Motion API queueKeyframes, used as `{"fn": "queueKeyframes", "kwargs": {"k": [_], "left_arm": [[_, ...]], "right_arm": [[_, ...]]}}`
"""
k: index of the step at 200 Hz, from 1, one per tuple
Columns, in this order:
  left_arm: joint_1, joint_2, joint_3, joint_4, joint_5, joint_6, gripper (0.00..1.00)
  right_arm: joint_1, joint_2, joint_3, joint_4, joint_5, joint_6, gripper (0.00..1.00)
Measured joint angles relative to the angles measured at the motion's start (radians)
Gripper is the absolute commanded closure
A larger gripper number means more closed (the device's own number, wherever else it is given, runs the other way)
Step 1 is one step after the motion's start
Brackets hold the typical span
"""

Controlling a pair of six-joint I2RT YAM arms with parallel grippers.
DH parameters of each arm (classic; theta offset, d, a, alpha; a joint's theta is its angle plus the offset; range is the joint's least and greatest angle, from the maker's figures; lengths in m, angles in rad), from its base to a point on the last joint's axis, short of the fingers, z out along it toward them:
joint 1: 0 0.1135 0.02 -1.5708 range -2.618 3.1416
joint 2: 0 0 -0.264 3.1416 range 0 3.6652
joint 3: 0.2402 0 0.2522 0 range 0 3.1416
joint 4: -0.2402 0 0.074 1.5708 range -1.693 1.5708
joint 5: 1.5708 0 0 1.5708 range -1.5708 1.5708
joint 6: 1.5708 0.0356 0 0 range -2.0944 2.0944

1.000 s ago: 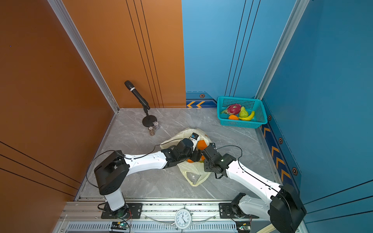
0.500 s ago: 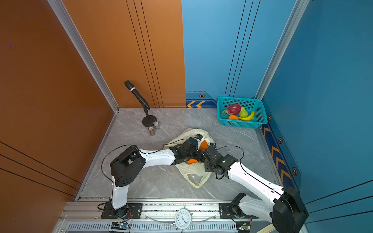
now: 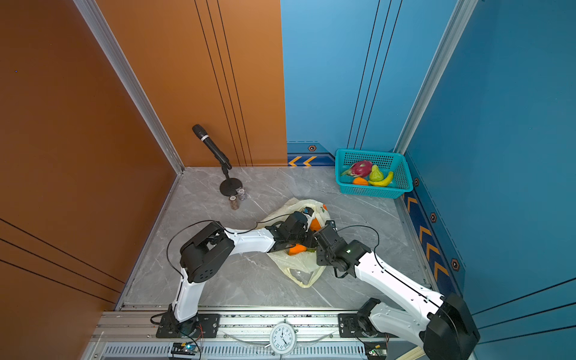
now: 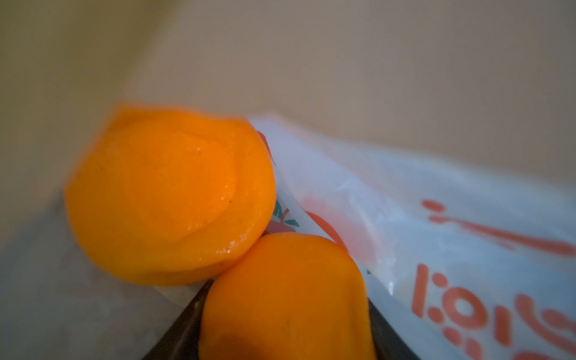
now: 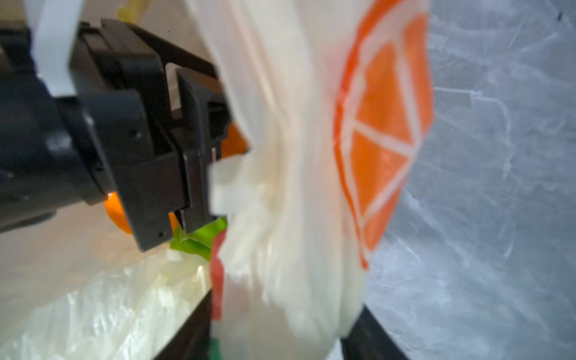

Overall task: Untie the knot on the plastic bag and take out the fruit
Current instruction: 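Reach into the bag with the left gripper and grasp an orange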

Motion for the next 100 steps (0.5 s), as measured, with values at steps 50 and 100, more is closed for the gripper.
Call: {"fn": "queueKeyframes", "kwargs": {"k": [50, 100], "left_arm": [[0.0, -0.048, -0.043, -0.006, 0.007, 0.0, 0.46], [-0.015, -0.14, -0.089, -0.007, -0.005, 0.007, 0.46]], "right_arm": [[-0.023, -0.062, 0.002, -0.001, 0.016, 0.0, 0.23], [-0.049, -0.064, 0.027, -0.003, 0.041, -0.001, 0.21]]}}
